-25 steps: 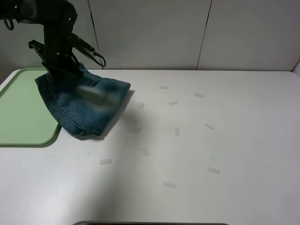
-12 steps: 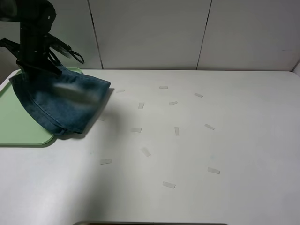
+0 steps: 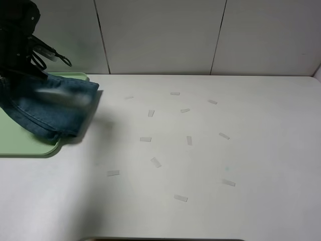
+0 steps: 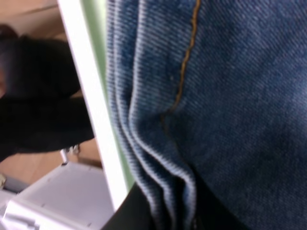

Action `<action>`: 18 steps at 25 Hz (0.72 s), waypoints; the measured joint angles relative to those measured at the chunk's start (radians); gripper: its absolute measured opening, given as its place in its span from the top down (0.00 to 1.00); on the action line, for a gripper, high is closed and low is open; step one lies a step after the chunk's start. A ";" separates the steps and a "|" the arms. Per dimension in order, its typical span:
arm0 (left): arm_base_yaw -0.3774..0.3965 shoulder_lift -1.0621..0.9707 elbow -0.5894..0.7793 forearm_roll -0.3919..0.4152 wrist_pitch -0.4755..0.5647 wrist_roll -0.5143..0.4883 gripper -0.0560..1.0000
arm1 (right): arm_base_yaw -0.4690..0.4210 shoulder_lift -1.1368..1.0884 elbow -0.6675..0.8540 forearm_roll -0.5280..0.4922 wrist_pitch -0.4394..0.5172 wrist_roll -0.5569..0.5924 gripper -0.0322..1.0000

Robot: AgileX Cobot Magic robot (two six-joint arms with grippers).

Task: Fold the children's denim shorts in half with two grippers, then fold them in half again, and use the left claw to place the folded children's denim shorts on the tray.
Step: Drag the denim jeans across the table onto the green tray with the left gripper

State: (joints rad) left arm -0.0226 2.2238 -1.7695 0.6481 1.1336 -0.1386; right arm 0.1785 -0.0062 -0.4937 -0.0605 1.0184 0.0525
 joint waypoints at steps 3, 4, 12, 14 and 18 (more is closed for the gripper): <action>0.021 0.000 0.000 0.021 0.008 -0.001 0.87 | 0.000 0.000 0.000 -0.005 0.000 0.002 0.30; 0.025 0.000 0.000 0.029 0.008 -0.003 0.87 | 0.000 0.000 0.000 -0.005 0.000 0.003 0.30; 0.048 0.000 0.009 0.072 -0.009 -0.043 0.87 | 0.000 0.000 0.000 -0.010 0.000 0.003 0.30; 0.048 0.000 0.017 0.073 -0.012 -0.045 0.87 | 0.000 0.000 0.000 -0.010 0.000 0.003 0.30; 0.052 0.000 0.021 0.074 -0.023 -0.045 0.87 | 0.000 0.000 0.000 -0.010 0.000 0.003 0.30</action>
State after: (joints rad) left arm 0.0292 2.2238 -1.7483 0.7221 1.1110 -0.1834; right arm 0.1785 -0.0062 -0.4937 -0.0703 1.0184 0.0553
